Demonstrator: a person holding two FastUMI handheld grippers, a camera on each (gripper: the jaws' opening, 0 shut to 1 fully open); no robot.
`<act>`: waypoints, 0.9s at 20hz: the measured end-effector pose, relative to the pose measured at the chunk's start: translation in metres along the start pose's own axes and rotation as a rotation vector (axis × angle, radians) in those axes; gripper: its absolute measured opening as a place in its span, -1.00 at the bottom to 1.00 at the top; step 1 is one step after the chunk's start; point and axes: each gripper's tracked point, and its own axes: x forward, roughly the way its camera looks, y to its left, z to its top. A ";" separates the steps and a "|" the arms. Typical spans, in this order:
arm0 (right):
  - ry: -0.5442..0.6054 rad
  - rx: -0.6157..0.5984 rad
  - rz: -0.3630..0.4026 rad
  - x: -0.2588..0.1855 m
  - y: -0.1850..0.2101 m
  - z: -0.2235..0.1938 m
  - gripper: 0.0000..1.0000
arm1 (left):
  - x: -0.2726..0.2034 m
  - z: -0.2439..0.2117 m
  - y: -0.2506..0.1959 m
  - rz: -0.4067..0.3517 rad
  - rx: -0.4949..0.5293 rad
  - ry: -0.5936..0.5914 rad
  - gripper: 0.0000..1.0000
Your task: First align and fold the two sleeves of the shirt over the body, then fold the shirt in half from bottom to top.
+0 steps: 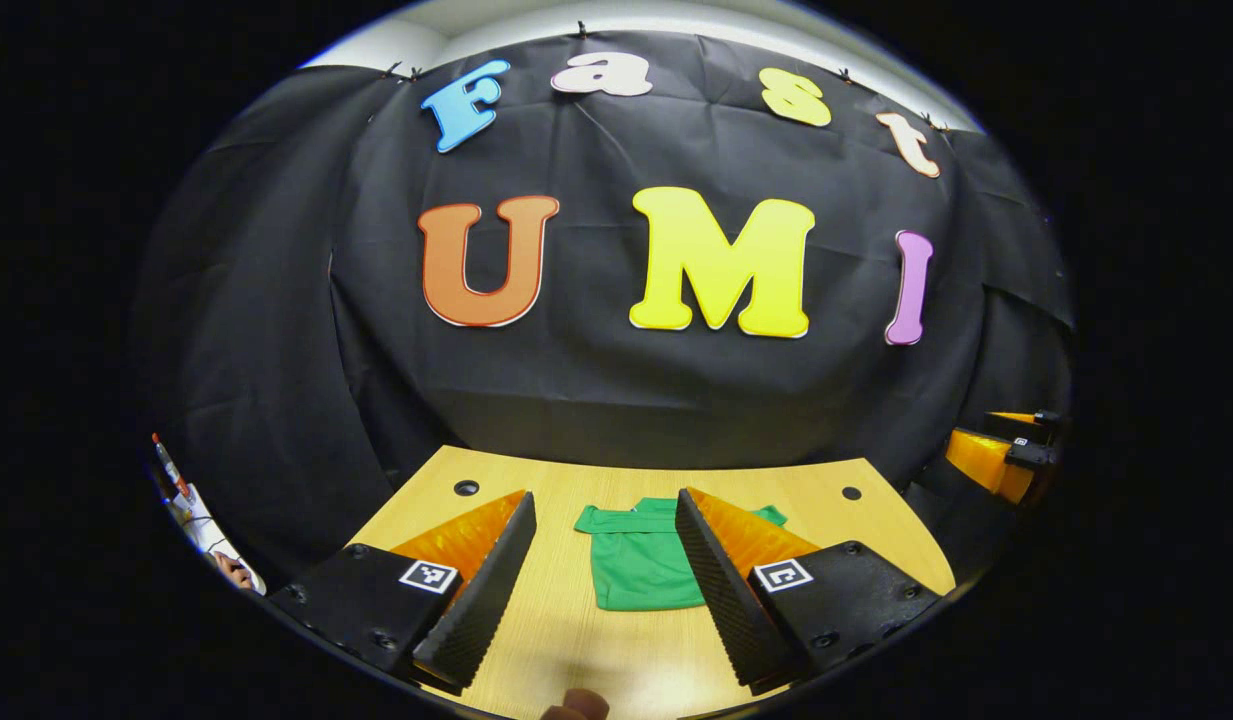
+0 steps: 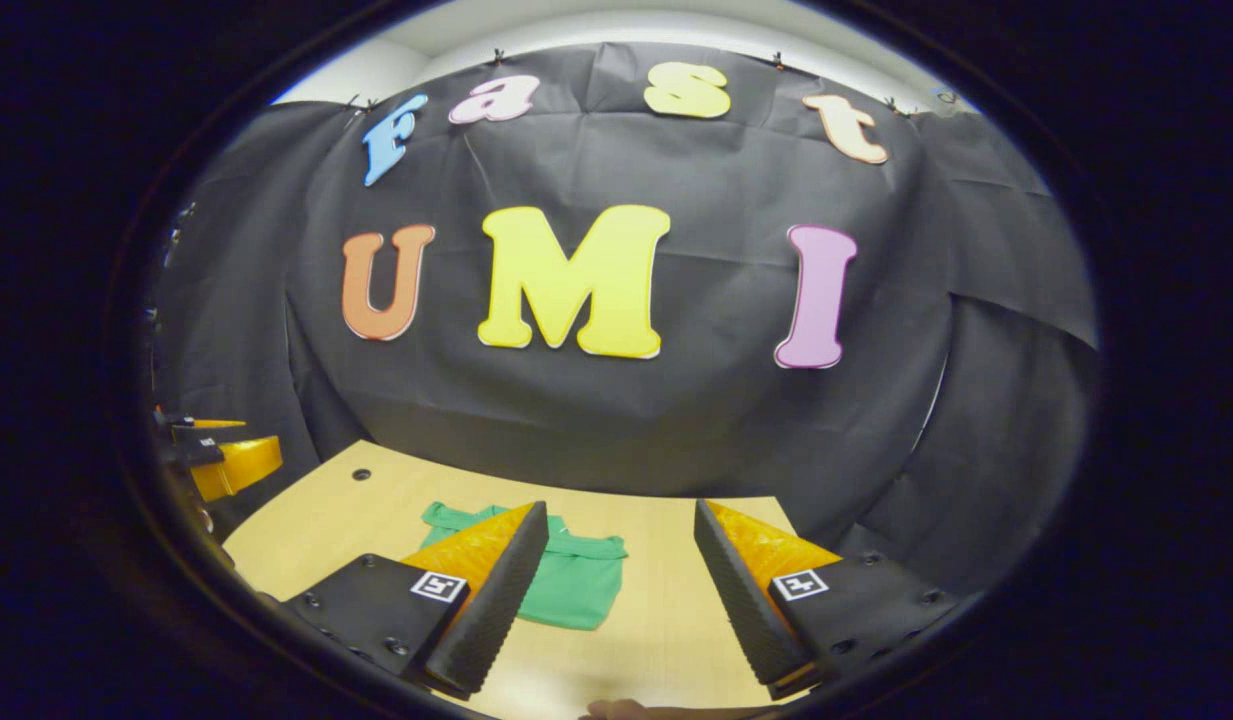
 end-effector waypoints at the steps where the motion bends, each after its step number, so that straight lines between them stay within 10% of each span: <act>1: -0.019 -0.001 -0.003 -0.012 0.005 0.008 0.90 | -0.012 0.003 0.002 0.003 0.004 -0.013 0.84; 18: -0.136 -0.053 -0.065 -0.153 0.068 -0.005 0.86 | -0.124 0.006 0.022 -0.038 0.035 -0.130 0.89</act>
